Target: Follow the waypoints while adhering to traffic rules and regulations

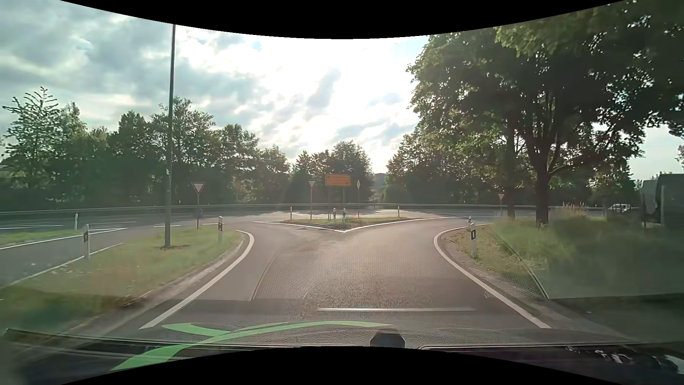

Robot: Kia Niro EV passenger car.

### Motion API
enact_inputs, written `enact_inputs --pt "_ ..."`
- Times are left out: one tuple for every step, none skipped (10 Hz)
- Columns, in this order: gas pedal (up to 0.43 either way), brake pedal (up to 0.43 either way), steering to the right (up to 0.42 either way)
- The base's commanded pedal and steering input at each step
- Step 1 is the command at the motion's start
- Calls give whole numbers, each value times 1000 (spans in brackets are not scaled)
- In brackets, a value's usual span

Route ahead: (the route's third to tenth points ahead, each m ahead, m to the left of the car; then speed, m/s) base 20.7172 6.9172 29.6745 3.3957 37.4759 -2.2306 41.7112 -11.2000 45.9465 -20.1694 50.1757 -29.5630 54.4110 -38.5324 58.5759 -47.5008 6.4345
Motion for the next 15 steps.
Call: enact_inputs --pt "197 0 15" --pt "197 0 25" --pt "189 0 32" --pt "189 0 44" --pt "189 0 53" --pt "177 0 58" --pt "177 0 65" --pt "177 0 71" --pt "177 0 75" --pt "177 0 82" --pt "177 0 86" --pt "177 0 88" --pt "177 0 89" --pt "177 0 89" --pt "177 0 90"
